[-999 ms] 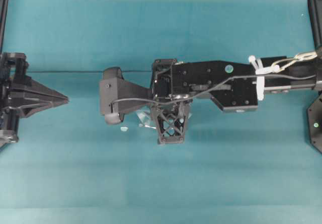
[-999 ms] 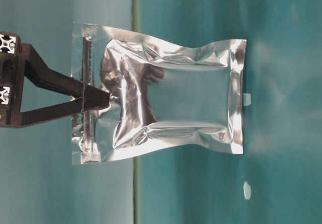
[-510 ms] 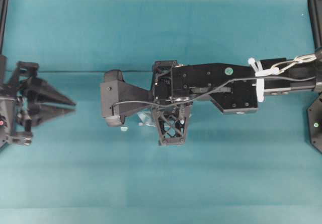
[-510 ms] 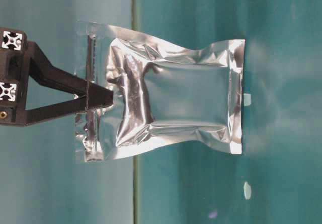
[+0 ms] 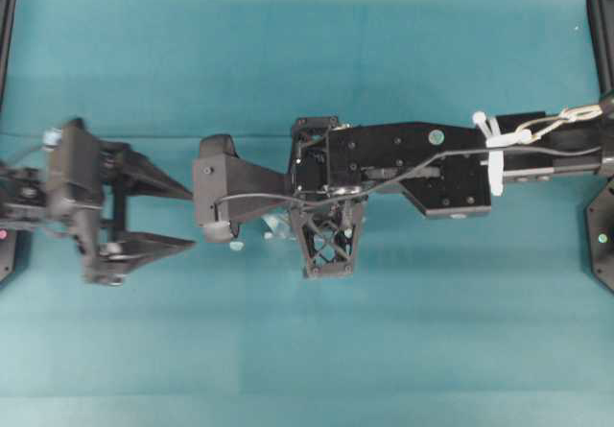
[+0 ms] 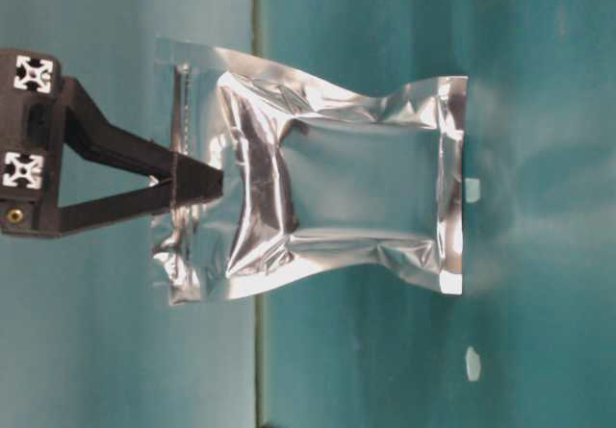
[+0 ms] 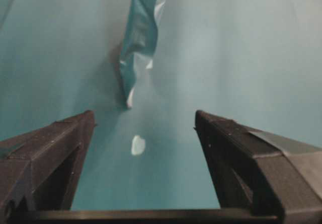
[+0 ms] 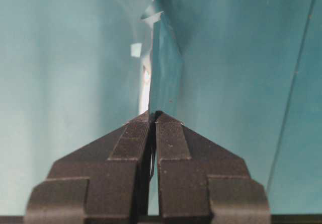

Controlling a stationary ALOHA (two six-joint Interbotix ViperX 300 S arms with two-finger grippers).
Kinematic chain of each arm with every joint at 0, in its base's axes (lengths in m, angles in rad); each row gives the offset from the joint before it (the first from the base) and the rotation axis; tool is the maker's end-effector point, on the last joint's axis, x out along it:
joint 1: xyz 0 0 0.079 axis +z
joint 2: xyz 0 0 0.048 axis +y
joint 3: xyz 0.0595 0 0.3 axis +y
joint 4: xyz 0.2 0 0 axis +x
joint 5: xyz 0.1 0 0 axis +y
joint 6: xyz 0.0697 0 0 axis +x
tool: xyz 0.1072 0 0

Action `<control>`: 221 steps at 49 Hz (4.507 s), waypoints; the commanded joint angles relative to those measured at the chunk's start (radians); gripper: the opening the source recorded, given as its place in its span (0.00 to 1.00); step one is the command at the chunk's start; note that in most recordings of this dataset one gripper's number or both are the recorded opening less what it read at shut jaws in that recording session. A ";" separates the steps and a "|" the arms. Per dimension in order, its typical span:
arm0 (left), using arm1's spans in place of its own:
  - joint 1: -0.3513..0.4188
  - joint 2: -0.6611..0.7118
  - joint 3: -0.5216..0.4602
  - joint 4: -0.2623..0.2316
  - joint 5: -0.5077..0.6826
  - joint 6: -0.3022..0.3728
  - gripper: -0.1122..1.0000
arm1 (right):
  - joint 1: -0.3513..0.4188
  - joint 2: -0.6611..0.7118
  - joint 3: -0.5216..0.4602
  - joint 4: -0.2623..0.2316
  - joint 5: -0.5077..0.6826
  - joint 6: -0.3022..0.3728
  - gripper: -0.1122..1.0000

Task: Hand over the silver zip bag and make it stand upright.

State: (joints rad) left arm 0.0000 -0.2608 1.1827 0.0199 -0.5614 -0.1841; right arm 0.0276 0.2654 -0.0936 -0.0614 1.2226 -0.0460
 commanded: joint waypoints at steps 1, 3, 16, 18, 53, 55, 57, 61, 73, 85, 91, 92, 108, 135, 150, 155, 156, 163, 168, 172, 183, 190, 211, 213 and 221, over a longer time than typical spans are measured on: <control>0.003 0.098 -0.038 0.003 -0.071 -0.002 0.92 | -0.003 -0.017 0.005 -0.003 -0.011 0.005 0.11; 0.003 0.138 -0.057 0.003 -0.091 0.000 0.92 | -0.003 -0.018 0.008 -0.002 -0.018 0.005 0.11; 0.014 0.314 -0.166 0.002 -0.138 0.011 0.93 | -0.005 -0.028 0.032 -0.003 -0.035 0.017 0.11; 0.017 0.331 -0.179 0.003 -0.141 0.012 0.93 | -0.005 -0.031 0.038 -0.002 -0.035 0.021 0.11; 0.025 0.517 -0.390 0.002 -0.146 0.044 0.92 | -0.005 -0.043 0.066 -0.003 -0.066 0.028 0.11; 0.023 0.529 -0.400 0.003 -0.146 0.044 0.92 | -0.006 -0.044 0.066 -0.003 -0.066 0.026 0.11; 0.023 0.538 -0.411 0.003 -0.144 0.044 0.92 | -0.006 -0.044 0.066 -0.002 -0.066 0.028 0.11; 0.023 0.555 -0.422 0.002 -0.144 0.040 0.92 | -0.006 -0.043 0.066 -0.002 -0.066 0.028 0.11; 0.023 0.566 -0.425 0.002 -0.144 0.040 0.91 | -0.006 -0.043 0.066 -0.002 -0.066 0.028 0.11; 0.025 0.575 -0.423 0.003 -0.146 0.044 0.72 | -0.005 -0.044 0.066 -0.002 -0.066 0.028 0.11; 0.025 0.578 -0.423 0.002 -0.146 0.049 0.52 | -0.006 -0.044 0.066 -0.002 -0.066 0.028 0.11; 0.025 0.578 -0.423 0.002 -0.147 0.049 0.49 | -0.006 -0.044 0.066 -0.002 -0.066 0.028 0.11; 0.028 0.577 -0.410 0.003 -0.144 0.051 0.37 | -0.006 -0.043 0.066 -0.002 -0.066 0.029 0.11; 0.026 0.577 -0.408 0.002 -0.133 0.071 0.37 | -0.014 -0.063 0.086 0.014 -0.087 0.087 0.33; 0.023 0.577 -0.408 0.003 -0.112 0.074 0.37 | -0.008 -0.198 0.178 0.012 -0.153 0.143 0.91; 0.023 0.577 -0.408 0.003 -0.112 0.074 0.37 | -0.003 -0.276 0.224 0.009 -0.161 0.195 0.89; 0.023 0.577 -0.408 0.002 -0.112 0.074 0.37 | -0.002 -0.290 0.236 0.009 -0.163 0.206 0.89; 0.023 0.577 -0.408 0.003 -0.110 0.075 0.37 | 0.015 -0.403 0.319 0.006 -0.199 0.279 0.89; 0.021 0.575 -0.407 0.003 -0.110 0.075 0.37 | 0.034 -0.482 0.394 0.006 -0.252 0.321 0.89; 0.020 0.574 -0.402 0.003 -0.110 0.077 0.37 | 0.048 -0.549 0.479 0.006 -0.322 0.348 0.89; 0.021 0.566 -0.390 0.002 -0.110 0.080 0.35 | 0.071 -0.706 0.649 0.006 -0.531 0.387 0.89; 0.020 0.565 -0.387 0.003 -0.110 0.080 0.35 | 0.072 -0.796 0.765 0.008 -0.650 0.390 0.89; 0.020 0.561 -0.387 0.003 -0.072 0.080 0.35 | 0.106 -0.957 0.951 0.017 -0.798 0.393 0.88; 0.020 0.561 -0.387 0.002 -0.071 0.080 0.35 | 0.106 -0.965 0.957 0.017 -0.799 0.393 0.87; 0.020 0.561 -0.387 0.003 -0.071 0.080 0.35 | 0.106 -0.989 0.976 0.017 -0.799 0.393 0.87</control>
State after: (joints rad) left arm 0.0245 0.3083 0.7961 0.0199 -0.6351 -0.1058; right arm 0.1319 -0.7118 0.8882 -0.0460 0.4326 0.3359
